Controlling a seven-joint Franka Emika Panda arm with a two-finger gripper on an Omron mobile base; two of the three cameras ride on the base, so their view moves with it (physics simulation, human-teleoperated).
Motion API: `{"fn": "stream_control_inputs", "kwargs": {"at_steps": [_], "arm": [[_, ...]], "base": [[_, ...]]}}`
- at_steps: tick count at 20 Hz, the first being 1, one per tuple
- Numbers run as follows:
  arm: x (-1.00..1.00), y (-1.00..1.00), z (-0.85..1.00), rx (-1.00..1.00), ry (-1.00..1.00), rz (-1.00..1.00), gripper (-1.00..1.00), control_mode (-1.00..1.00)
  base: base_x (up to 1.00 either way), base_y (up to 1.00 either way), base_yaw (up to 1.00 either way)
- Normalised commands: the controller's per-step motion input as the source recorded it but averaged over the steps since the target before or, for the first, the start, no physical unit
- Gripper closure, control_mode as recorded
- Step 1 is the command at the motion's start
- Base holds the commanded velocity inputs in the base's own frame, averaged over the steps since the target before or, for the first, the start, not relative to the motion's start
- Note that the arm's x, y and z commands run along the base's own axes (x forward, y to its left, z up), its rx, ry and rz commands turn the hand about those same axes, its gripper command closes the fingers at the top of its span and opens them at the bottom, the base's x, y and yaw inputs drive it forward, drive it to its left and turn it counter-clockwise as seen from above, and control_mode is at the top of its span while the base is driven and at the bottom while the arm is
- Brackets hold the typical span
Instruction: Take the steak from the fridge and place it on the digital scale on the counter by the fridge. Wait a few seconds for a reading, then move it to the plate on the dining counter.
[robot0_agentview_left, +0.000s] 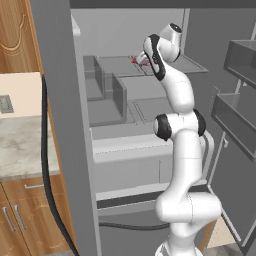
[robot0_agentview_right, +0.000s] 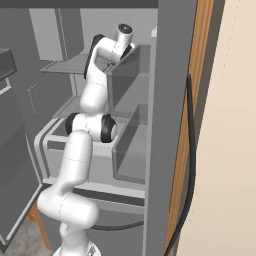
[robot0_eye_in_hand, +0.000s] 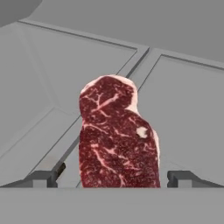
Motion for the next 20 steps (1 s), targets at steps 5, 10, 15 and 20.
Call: {"fn": "stream_control_inputs", "kwargs": {"at_steps": [5, 10, 15, 20], "arm": [[-0.01, 0.00, -0.16, 0.01, 0.00, 0.00, -1.00, -1.00], [0.00, 0.04, -0.15, 0.00, 0.00, 0.00, 1.00, -1.00], [0.00, 0.04, -0.06, 0.00, 0.00, 0.00, 1.00, -1.00], [-0.04, 0.00, 0.00, 0.00, 0.01, 0.00, 1.00, -1.00]], "base": [[0.00, 0.00, 0.00], [0.00, 0.00, 0.00], [0.00, 0.00, 0.00], [0.00, 0.00, 0.00]]}}
